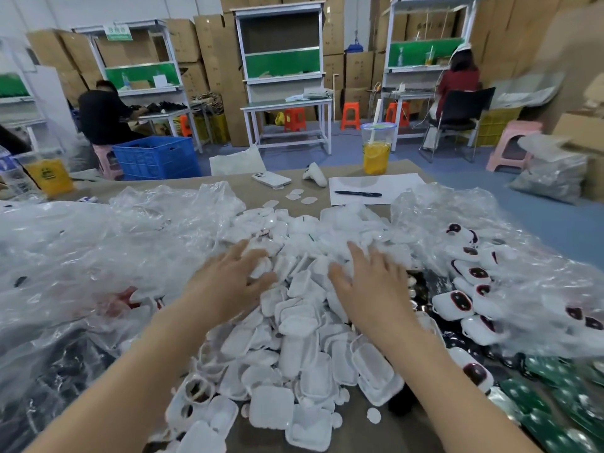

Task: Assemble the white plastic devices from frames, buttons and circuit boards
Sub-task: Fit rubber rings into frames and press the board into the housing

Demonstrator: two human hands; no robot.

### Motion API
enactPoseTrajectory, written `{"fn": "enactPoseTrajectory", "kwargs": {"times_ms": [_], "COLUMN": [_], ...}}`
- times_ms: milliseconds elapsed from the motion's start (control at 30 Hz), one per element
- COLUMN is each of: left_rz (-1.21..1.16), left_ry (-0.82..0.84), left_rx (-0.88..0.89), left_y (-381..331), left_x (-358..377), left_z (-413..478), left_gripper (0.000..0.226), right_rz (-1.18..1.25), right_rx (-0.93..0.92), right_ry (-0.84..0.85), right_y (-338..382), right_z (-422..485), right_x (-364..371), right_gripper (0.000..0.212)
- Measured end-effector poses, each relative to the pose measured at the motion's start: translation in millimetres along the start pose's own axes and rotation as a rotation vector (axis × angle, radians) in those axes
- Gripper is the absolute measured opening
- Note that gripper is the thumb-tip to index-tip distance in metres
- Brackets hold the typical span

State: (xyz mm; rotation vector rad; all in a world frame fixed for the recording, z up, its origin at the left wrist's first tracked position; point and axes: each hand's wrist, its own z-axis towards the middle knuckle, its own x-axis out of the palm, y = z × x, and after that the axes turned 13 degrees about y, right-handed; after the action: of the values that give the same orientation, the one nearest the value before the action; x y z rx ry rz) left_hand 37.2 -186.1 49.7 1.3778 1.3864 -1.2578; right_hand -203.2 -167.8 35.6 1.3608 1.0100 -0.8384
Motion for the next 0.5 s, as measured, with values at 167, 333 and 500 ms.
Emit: {"fn": "enactPoseTrajectory", "kwargs": {"times_ms": [167, 333, 500], "left_rz": [0.022, -0.01, -0.083], "left_ry": [-0.046, -0.227, -0.073], "left_rx": [-0.049, -0.036, 0.448], "left_y": [29, -17, -120], "left_x": [-10, -40, -49], "left_z": [-16, -3, 50], "left_gripper": [0.056, 0.053, 0.055], "right_rz": [0.151, 0.191, 0.192], "right_rx": [-0.214, -0.381, -0.46], "right_ry": [0.162, 0.178, 0.187], "right_y": [22, 27, 29], "right_z": [16, 13, 4], "right_x": [16, 19, 13], "right_gripper": [0.059, 0.054, 0.031]}}
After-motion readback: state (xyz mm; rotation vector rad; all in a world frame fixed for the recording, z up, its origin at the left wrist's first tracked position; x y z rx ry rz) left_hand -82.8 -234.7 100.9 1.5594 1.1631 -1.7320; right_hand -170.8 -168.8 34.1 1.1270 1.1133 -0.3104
